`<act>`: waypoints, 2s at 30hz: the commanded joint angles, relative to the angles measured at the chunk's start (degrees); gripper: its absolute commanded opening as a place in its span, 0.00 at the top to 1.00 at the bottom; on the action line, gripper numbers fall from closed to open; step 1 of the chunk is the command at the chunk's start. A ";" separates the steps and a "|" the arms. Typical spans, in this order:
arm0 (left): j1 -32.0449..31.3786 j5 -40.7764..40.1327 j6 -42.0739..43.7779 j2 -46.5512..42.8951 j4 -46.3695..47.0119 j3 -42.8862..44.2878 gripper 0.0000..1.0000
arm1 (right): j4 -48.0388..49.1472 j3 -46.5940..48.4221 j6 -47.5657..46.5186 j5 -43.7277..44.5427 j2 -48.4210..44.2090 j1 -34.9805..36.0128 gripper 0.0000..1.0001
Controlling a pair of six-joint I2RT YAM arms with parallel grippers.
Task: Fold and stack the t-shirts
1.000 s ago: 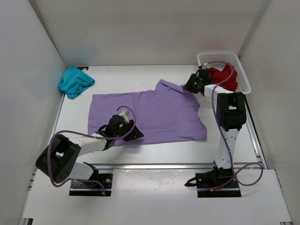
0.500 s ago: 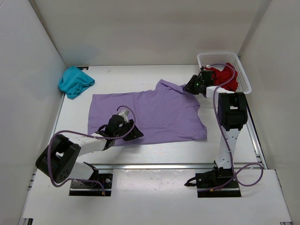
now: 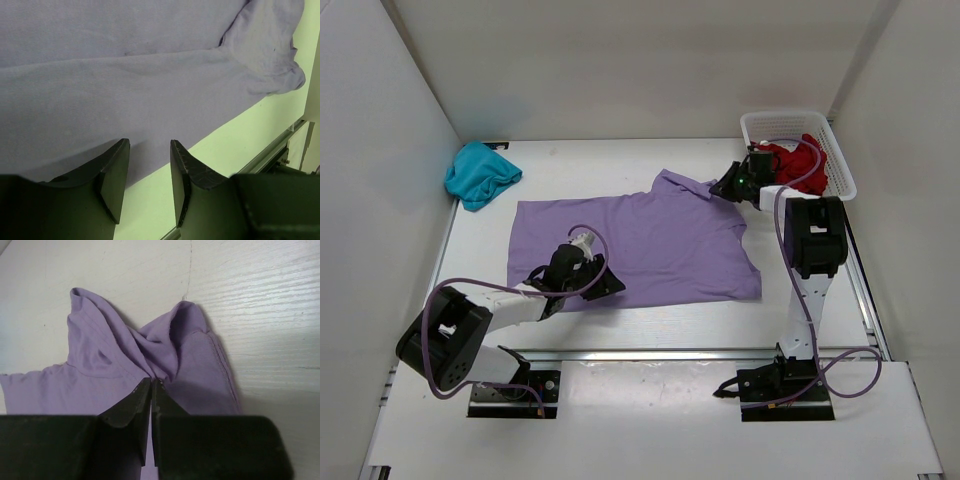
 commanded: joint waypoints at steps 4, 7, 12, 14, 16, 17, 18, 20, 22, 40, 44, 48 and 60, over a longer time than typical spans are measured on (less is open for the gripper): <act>4.00 -1.63 1.86 -1.18 -3.18 6.14 0.51 | 4.43 -1.66 -1.47 2.33 -3.81 1.20 1.00; 8.91 0.29 1.07 0.83 -4.33 10.80 0.58 | 2.68 -0.44 -4.10 4.09 -5.57 2.17 1.00; 18.76 -1.36 1.32 5.84 -8.36 22.22 0.73 | 0.21 0.27 -7.19 5.42 -8.56 3.49 1.00; 22.27 -3.91 2.91 9.61 -11.17 26.70 0.71 | 0.82 -0.61 -7.02 5.24 -9.62 3.67 1.00; 27.20 -6.72 4.14 12.34 -13.21 32.06 0.63 | 1.70 -2.88 -5.27 3.75 -10.23 3.67 1.00; 28.18 -8.29 4.58 14.44 -13.82 33.04 0.61 | 2.84 -3.33 -5.08 2.87 -11.02 3.85 1.00; 30.27 -10.05 5.28 15.33 -15.82 36.10 0.60 | 4.15 -4.55 -4.30 2.69 -11.63 4.11 1.00; 31.96 -13.82 8.34 21.20 -21.09 43.29 0.59 | 4.60 -5.88 -3.85 2.78 -12.34 4.37 1.00; 36.61 -13.85 10.11 25.95 -25.05 48.75 0.60 | 4.51 -5.53 -3.85 1.38 -12.17 3.94 1.00; 39.70 -20.61 16.71 43.99 -35.71 69.79 0.53 | 6.63 -7.47 -3.50 -0.83 -13.13 4.81 1.00; 39.44 -22.11 17.85 44.35 -35.71 69.27 0.55 | 7.41 -8.69 -3.24 -1.00 -13.22 4.55 1.00; 39.52 -23.08 18.12 44.79 -35.98 69.17 0.55 | 7.15 -8.60 -3.24 -1.17 -13.57 4.02 1.00; 38.03 -24.30 18.65 46.11 -36.32 70.23 0.61 | 7.68 -8.70 -3.23 -1.27 -14.62 3.15 1.00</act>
